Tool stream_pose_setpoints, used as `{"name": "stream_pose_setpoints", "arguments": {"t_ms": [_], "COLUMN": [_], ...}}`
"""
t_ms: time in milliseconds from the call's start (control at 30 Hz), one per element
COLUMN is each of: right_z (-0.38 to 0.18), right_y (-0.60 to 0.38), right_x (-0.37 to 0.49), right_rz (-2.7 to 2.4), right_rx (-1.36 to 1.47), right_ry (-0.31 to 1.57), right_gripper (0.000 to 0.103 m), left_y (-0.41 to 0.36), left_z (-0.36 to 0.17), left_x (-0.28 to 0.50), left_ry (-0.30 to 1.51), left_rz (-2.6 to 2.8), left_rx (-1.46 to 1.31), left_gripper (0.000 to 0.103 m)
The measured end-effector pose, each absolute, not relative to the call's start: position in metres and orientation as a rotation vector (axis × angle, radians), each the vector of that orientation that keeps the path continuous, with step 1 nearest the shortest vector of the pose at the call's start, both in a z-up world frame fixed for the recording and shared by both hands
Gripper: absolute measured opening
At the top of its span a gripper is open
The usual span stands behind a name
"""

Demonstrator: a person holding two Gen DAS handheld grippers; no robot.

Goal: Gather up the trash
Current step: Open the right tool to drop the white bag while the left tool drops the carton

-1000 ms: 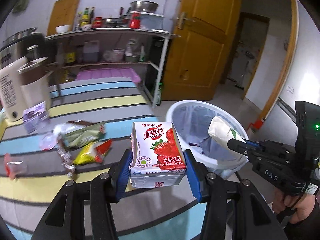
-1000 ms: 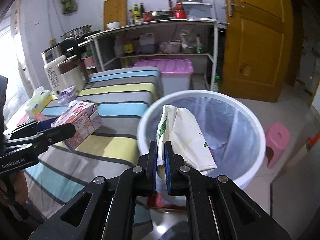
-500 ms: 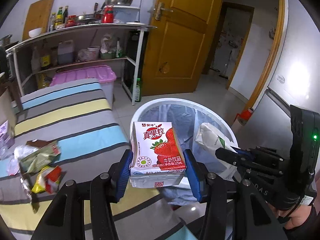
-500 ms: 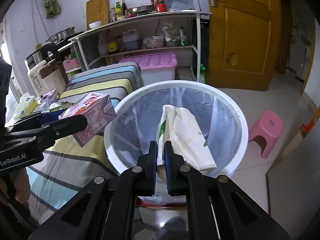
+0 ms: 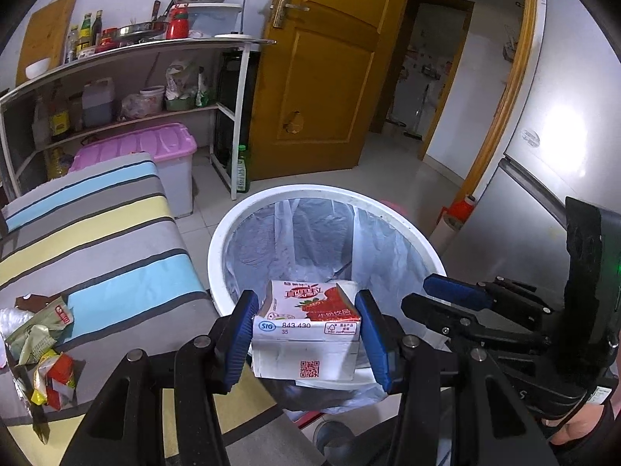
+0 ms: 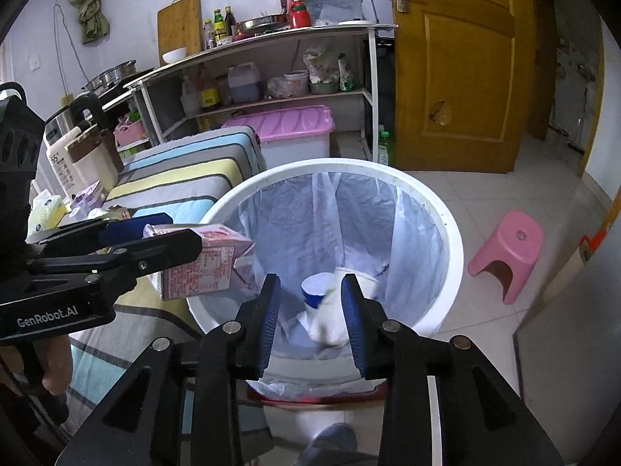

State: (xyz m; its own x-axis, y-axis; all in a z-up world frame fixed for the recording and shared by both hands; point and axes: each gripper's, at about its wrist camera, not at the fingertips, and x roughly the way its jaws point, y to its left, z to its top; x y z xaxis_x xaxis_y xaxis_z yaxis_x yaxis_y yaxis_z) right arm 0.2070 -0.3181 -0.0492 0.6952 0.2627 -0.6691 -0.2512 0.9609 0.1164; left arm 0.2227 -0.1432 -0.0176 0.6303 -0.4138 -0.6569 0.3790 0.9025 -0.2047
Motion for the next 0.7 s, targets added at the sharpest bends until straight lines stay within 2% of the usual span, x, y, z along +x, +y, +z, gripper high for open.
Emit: {"name": "stream_pose_setpoints", "arguments": {"t_ms": [700], "right_z": [-0.031], "right_y": [-0.312], "right_x": [0.179], "right_rz": [0.318], "right_rx": [0.030], "right_ry": [0.713], "right_gripper": [0.034], "left_y": [-0.103], "left_z": [-0.004], "left_x": [0.191], "left_ry": [0.724], "left_rz": [-0.406], "left_rx": [-0.116], "left_gripper": [0.052]}}
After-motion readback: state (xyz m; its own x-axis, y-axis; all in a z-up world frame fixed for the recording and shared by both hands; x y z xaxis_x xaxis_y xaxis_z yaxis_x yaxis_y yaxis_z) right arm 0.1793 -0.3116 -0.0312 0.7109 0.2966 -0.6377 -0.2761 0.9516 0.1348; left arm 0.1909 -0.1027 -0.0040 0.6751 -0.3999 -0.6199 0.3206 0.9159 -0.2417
